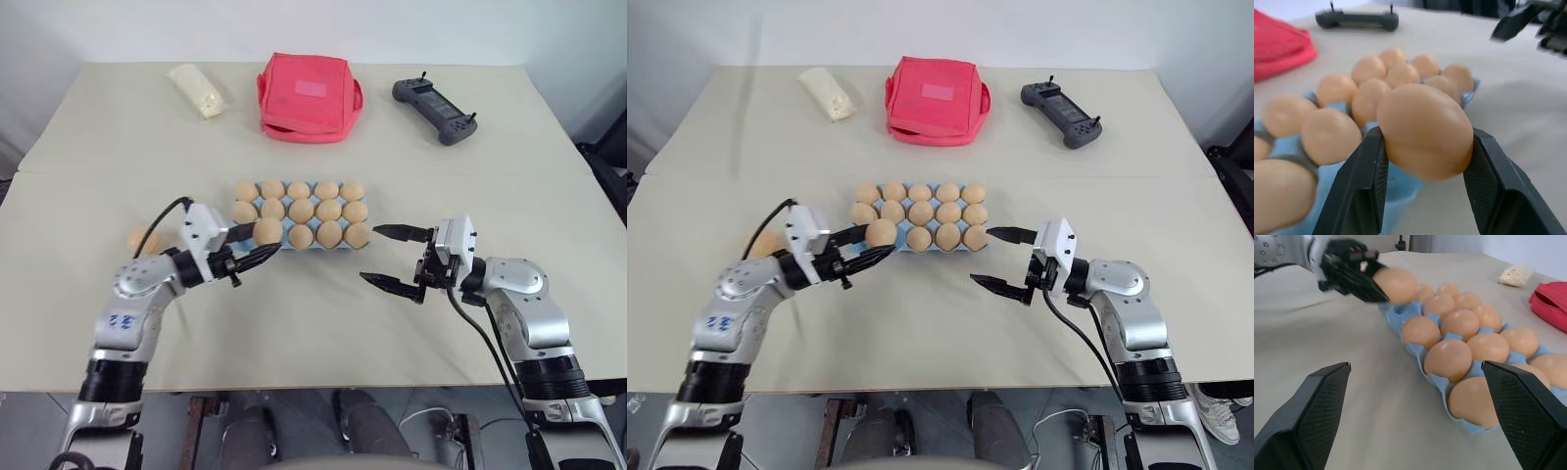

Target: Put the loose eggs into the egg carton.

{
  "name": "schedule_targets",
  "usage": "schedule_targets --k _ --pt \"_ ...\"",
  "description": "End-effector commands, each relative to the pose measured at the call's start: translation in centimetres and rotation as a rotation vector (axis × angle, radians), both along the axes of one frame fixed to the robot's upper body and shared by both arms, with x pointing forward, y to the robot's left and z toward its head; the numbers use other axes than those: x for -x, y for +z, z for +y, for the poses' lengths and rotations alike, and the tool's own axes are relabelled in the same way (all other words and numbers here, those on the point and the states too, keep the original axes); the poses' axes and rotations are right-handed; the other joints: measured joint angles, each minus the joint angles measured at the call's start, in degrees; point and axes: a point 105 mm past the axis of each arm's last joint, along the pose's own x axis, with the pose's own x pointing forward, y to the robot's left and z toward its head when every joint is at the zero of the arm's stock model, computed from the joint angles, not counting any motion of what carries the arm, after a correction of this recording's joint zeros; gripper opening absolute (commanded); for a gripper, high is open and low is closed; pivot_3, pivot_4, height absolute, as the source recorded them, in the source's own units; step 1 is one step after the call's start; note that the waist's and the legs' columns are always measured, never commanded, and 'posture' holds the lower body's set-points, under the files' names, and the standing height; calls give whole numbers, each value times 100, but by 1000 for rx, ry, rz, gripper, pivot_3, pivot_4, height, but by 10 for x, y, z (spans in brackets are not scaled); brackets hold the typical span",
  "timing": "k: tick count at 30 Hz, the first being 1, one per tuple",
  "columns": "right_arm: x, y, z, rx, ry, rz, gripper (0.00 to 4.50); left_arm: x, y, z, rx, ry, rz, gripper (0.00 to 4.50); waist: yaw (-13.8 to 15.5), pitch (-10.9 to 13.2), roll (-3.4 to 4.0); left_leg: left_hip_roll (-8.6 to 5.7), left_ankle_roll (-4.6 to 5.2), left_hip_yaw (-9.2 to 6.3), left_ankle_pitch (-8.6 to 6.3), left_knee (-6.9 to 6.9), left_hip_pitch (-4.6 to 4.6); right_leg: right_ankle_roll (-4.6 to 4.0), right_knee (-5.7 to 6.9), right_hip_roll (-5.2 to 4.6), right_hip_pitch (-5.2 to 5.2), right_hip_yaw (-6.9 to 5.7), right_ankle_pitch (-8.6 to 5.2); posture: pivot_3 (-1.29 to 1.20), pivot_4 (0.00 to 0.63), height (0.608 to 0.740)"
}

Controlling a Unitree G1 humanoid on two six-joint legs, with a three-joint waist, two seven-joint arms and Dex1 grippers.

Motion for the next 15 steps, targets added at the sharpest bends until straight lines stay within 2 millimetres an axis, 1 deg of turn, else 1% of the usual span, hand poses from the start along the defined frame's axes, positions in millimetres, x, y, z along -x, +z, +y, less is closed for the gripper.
schedule_targets --k 1,3,4,5,7,9,10,11,14,15 --pt "7 11 0 -13 3 -44 4500 -10 3 1 -14 11 -18 1914 -4 0 0 1 -1 0 -1 -1 0 0 0 0 -2 1 0 0 150 740" --pt "8 11 0 -16 -2 -46 4500 -14 4 -1 -4 7 -11 1914 8 0 0 1 -2 0 -1 -4 0 0 0 -1 -4 1 0 0 150 740" --pt "8 11 0 -18 -6 -47 4500 -15 4 -2 -9 8 -14 2538 16 0 0 1 -2 -1 -2 -5 0 0 1 -2 -5 0 0 0 150 740" --pt "9 11 0 -21 -11 -47 4500 -16 5 -2 -12 13 -24 2721 20 0 0 1 -3 -1 -2 -4 0 0 1 -4 -4 -2 0 0 150 740" --pt "10 10 -1 -23 -17 -46 4500 -15 6 -4 -14 -5 -31 3334 21 0 0 0 -2 -1 -2 -4 -1 0 0 -6 -4 -2 0 0 150 740" --pt "10 10 -1 -24 -20 -44 4500 -7 11 -6 0 -42 -48 3960 20 0 0 0 -2 0 -2 -3 -1 0 1 -5 -4 -2 0 0 150 740" --pt "10 9 -2 -24 -21 -43 4500 -2 14 -5 7 -54 -56 4270 14 0 0 1 -3 0 -2 -2 -1 0 2 -5 -4 -2 0 0 150 740" --pt "11 9 -2 -24 -21 -42 4500 3 15 -1 9 -59 -65 4487 4 0 0 2 -3 0 -2 -2 -1 0 3 -5 -4 -1 0 0 150 740" --pt "12 8 -3 -24 -18 -39 4500 15 19 15 3 -39 -84 4487 4 0 0 10 -4 -2 -3 -3 1 0 4 -6 -5 4 0 0 150 740" --pt "12 8 -3 -25 -13 -37 4500 19 20 26 0 -6 -91 4487 0 0 0 11 -4 -3 -3 -3 2 0 6 -8 -5 4 0 0 150 740"
